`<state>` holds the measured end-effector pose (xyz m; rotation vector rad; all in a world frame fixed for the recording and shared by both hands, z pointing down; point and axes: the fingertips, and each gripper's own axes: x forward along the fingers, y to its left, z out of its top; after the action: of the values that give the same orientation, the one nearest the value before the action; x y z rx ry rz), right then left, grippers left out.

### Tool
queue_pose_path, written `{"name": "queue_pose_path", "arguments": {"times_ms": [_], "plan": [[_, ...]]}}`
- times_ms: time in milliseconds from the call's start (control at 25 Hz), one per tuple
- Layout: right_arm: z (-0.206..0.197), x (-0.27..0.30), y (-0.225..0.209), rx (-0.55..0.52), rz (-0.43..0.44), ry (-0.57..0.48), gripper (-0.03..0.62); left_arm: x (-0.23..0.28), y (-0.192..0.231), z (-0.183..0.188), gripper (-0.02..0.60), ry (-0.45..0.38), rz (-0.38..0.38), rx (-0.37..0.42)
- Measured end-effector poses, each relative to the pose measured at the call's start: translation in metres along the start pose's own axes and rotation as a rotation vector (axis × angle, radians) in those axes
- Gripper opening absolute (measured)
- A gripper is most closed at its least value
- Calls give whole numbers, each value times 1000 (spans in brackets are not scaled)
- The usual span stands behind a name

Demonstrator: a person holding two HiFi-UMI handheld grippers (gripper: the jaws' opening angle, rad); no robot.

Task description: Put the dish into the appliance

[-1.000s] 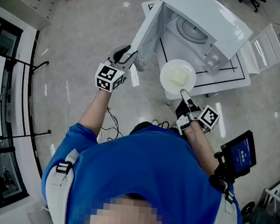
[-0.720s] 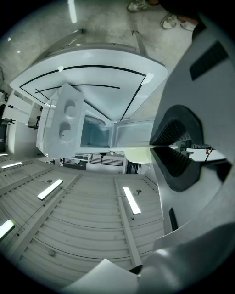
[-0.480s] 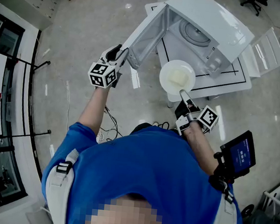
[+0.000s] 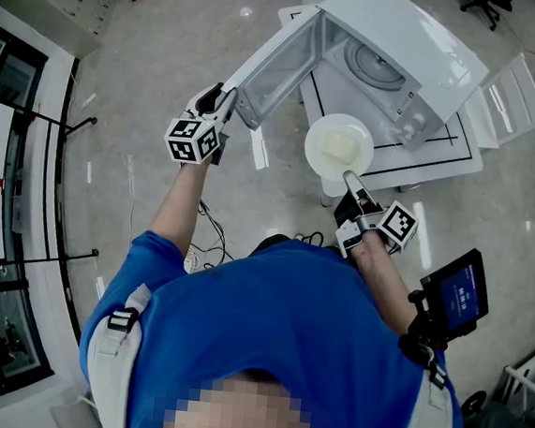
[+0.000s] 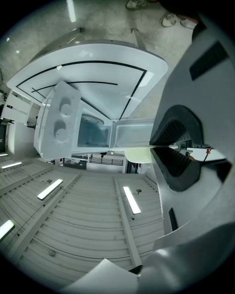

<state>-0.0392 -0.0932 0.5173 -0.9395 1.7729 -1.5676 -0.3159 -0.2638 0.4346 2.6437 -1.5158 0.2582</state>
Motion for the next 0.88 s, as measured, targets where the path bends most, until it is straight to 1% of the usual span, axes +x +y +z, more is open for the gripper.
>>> {"name": "queue_pose_path", "arguments": {"times_ms": [160, 360, 680, 880], "plan": [[0, 0, 0, -6, 1, -1, 14, -1, -1, 0, 143, -3, -6, -9], [-1, 2, 2, -5, 3, 4, 14, -2, -2, 2, 143, -20, -18, -48], [-1, 2, 0, -6, -1, 5, 14, -16, 4, 13, 141, -130, -7, -138], [-3, 3, 0, -10, -4, 13, 14, -23, 9, 16, 138, -147, 5, -177]]}}
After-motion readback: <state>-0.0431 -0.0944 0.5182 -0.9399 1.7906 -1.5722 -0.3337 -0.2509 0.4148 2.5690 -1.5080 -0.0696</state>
